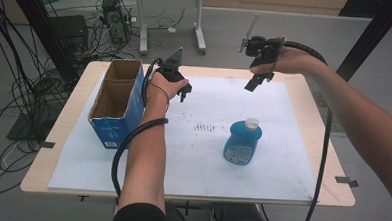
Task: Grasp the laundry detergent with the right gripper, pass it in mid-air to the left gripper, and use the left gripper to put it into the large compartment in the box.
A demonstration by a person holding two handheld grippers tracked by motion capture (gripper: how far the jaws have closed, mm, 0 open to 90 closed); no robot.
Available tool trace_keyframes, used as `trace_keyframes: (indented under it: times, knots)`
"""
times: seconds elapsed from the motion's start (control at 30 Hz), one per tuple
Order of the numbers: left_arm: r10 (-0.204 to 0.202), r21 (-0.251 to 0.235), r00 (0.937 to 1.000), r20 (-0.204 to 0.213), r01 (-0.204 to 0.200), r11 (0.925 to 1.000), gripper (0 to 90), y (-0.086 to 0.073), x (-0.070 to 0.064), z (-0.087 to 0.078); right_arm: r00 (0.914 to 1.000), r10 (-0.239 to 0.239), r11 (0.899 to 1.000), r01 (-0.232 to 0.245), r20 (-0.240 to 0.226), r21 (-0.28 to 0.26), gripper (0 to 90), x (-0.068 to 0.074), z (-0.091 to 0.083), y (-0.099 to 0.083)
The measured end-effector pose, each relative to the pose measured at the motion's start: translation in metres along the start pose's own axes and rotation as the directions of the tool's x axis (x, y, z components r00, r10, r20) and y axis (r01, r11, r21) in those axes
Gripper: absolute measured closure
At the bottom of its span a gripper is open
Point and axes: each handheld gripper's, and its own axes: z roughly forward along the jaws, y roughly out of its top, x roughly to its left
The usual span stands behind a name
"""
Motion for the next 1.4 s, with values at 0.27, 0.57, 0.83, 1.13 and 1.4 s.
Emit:
trace_keyframes:
  times: [0.27, 0.57, 0.83, 1.13, 1.4]
  knots:
    - [-0.002, 0.001, 1.0000, -0.002, 0.002, 1.0000, 5.6, 0.000, 0.001, 0.000, 1.0000, 0.001, 1.000, -0.001, -0.004, 0.003, 7.8, -0.002, 0.002, 0.000]
    - [-0.001, 0.001, 1.0000, 0.005, 0.001, 1.0000, 5.6, -0.002, 0.002, -0.001, 0.9999, 0.003, 1.000, -0.003, -0.014, 0.026, 7.7, -0.005, 0.011, -0.001]
    - [-0.007, 0.000, 1.0000, 0.002, 0.007, 1.0000, 5.6, -0.003, 0.006, 0.000, 0.9998, 0.014, 0.999, -0.013, -0.013, 0.038, 7.7, -0.007, 0.007, -0.012]
    - [-0.011, -0.006, 0.9999, -0.002, 0.011, 0.9999, 5.6, -0.008, 0.007, -0.006, 0.9985, 0.045, 0.999, -0.044, -0.032, 0.030, 7.8, -0.002, -0.010, -0.046]
    - [-0.007, -0.013, 1.0000, -0.001, 0.007, 0.9999, 5.6, -0.013, 0.006, -0.012, 0.9968, 0.069, 0.997, -0.068, -0.040, 0.025, 7.8, 0.006, -0.018, -0.078]
